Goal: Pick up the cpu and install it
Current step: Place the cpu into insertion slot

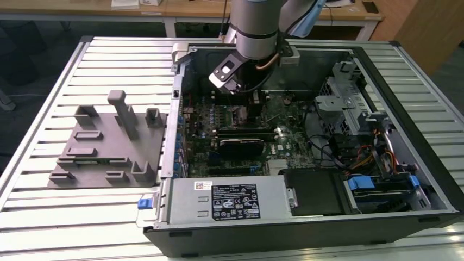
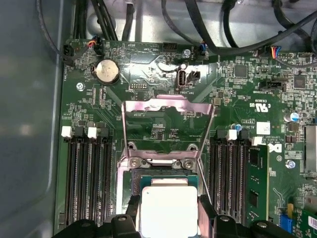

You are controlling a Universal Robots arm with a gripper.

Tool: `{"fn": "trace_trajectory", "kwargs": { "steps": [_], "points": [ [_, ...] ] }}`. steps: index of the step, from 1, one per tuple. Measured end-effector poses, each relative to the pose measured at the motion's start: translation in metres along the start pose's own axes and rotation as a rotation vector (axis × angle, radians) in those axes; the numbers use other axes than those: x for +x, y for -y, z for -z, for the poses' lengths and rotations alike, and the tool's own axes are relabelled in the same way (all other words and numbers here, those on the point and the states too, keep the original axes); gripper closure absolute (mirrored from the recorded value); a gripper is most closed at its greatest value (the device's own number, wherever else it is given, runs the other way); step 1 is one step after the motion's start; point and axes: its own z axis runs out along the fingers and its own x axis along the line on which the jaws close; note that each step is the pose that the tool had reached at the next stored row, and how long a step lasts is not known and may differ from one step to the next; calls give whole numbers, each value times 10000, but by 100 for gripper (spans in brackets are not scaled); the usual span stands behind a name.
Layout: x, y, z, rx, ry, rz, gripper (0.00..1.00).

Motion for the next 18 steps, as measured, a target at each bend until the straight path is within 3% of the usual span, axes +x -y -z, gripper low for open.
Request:
{"fn": "trace_trajectory", "kwargs": {
  "steps": [18],
  "points": [
    [29,20,-122,1,1,-3,46]
  ]
}}
